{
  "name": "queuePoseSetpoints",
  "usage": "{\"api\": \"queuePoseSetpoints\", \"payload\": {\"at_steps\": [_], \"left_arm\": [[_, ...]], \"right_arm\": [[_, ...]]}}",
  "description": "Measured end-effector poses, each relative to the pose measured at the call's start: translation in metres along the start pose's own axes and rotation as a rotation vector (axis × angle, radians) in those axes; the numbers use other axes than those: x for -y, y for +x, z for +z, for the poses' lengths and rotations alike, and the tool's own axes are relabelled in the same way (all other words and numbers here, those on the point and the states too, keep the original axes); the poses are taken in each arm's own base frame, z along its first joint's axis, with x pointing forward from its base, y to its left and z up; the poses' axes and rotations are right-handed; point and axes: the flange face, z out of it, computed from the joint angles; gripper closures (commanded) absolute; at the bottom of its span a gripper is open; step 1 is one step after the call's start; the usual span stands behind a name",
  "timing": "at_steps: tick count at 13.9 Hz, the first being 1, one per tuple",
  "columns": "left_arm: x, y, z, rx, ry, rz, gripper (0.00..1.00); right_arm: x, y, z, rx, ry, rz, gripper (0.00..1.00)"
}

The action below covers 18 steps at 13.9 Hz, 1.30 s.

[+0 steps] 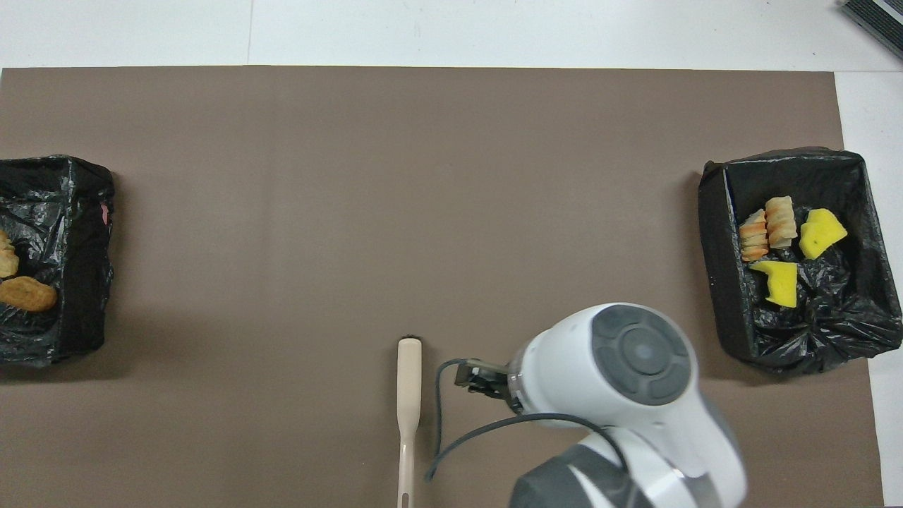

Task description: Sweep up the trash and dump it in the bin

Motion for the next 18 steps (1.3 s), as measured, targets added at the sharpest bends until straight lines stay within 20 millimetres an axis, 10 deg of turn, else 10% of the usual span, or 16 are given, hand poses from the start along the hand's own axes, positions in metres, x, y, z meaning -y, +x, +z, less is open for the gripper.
{"api": "queuePoseSetpoints", "payload": {"at_steps": [5,11,15,18], "left_arm": [[0.001,0.004,-0.003,-0.065,0.009,-0.033,1.0],[-0.01,0.015,-0.013,-0.449,-0.018,-0.223,1.0],[-0.016,0.03,-0.055,-0.618,-0.114,-0.451,1.0],[0.001,0.085,-0.118,-0.627,-0.25,-0.609,1.0]], "right_arm": [[-0.089,0.053,-0.095,-0.113,0.022,-0.005,0.0],[-0.107,0.089,-0.155,-0.175,-0.059,0.004,0.0],[-0.134,0.131,-0.185,-0.165,-0.082,-0.038,0.0],[-0.14,0.145,-0.191,-0.18,-0.115,-0.079,0.0]]}}
